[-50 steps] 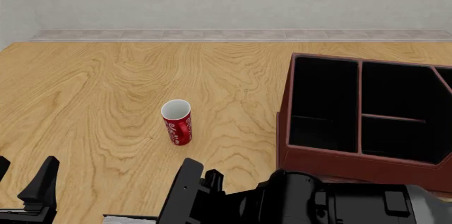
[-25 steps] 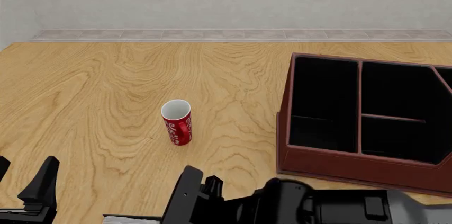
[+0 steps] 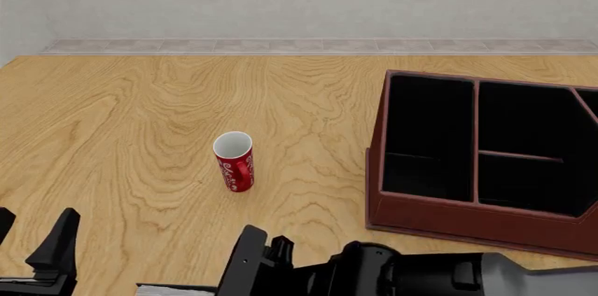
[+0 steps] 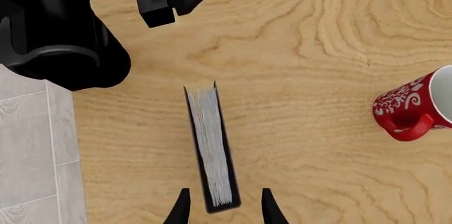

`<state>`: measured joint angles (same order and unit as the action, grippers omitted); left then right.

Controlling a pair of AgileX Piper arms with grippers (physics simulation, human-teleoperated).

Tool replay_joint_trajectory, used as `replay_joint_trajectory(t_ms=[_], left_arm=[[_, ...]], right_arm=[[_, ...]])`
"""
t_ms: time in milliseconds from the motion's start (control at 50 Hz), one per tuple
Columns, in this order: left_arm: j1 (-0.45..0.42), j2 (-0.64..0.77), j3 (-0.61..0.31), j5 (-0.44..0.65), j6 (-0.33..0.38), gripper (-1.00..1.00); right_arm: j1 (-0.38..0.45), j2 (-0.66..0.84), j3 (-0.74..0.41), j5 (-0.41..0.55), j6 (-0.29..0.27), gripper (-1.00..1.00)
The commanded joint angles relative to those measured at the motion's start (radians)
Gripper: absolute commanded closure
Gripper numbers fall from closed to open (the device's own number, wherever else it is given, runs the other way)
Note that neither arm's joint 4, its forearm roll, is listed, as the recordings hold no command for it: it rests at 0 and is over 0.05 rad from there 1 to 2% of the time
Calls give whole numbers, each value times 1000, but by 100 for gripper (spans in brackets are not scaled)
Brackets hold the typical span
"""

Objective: Pick up the book and place it in the left compartment of the caddy.

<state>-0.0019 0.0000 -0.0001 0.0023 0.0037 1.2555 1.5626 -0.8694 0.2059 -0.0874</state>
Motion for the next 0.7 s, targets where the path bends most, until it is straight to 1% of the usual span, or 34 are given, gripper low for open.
replay_joint_trajectory(t_ms=[20, 260, 700], left_arm=[[-1, 0, 0, -4, 2, -100], [-1, 0, 0, -1, -1, -100], [-2, 0, 0, -10, 6, -100]], right_arm=[[-3, 18, 24, -33, 13, -100], [7, 29, 36, -56, 25, -100], [10, 46, 45, -78, 29, -100]])
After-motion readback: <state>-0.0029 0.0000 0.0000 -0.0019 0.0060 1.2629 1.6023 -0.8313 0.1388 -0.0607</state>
